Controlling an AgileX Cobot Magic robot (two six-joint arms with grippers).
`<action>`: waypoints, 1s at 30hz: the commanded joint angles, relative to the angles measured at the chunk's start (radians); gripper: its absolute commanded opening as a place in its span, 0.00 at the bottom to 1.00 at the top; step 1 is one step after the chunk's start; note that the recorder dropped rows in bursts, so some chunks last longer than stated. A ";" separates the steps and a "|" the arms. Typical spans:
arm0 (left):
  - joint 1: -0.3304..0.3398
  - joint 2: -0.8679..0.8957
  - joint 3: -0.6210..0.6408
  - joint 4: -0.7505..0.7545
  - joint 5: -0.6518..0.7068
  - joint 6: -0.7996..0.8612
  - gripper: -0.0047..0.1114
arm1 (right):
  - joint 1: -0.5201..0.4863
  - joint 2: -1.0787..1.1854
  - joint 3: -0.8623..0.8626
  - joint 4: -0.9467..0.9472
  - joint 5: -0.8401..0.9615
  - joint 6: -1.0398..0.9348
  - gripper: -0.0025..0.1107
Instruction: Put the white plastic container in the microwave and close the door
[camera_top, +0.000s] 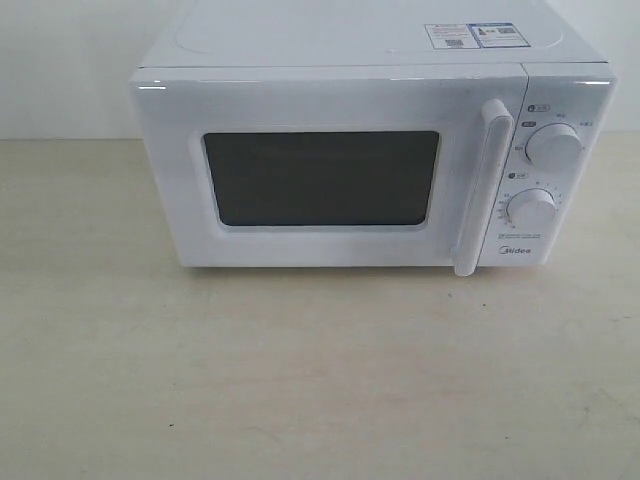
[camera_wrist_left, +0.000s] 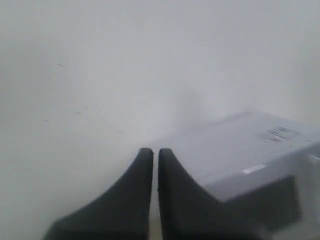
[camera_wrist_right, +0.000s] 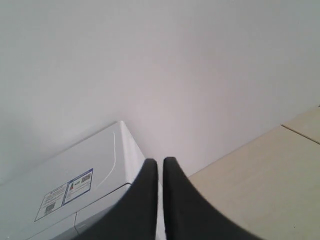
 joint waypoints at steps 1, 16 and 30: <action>0.105 -0.123 0.119 0.146 -0.223 -0.041 0.08 | -0.002 -0.003 0.006 -0.004 -0.017 -0.008 0.02; 0.207 -0.182 0.668 0.199 -0.663 -0.272 0.08 | -0.002 -0.003 0.006 -0.004 -0.014 -0.008 0.02; 0.229 -0.182 0.984 0.198 -0.829 -0.436 0.08 | -0.002 -0.003 0.006 -0.004 -0.014 -0.008 0.02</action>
